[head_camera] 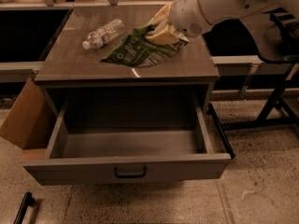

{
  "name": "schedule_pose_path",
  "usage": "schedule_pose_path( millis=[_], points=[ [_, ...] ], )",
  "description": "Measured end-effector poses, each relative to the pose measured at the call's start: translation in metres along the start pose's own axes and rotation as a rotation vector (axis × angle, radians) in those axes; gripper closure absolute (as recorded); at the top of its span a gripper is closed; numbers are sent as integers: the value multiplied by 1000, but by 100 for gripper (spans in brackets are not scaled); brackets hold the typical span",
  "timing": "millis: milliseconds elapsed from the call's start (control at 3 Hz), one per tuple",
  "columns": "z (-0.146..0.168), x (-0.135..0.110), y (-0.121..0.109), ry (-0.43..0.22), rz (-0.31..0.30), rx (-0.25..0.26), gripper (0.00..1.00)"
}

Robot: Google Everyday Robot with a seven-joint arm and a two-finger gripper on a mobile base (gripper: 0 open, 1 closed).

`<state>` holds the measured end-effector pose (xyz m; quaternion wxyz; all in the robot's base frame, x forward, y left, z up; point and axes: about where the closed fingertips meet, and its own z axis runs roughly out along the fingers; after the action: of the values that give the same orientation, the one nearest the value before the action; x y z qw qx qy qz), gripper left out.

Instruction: Place green jalapeno chip bag into top drawer

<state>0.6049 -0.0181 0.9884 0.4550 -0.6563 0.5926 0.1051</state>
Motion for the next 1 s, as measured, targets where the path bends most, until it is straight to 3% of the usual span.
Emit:
schedule_pose_path(
  millis=[667, 1000],
  points=[
    [22, 6, 62, -2, 11, -153, 100],
    [45, 26, 97, 17, 62, -209, 100]
  ],
)
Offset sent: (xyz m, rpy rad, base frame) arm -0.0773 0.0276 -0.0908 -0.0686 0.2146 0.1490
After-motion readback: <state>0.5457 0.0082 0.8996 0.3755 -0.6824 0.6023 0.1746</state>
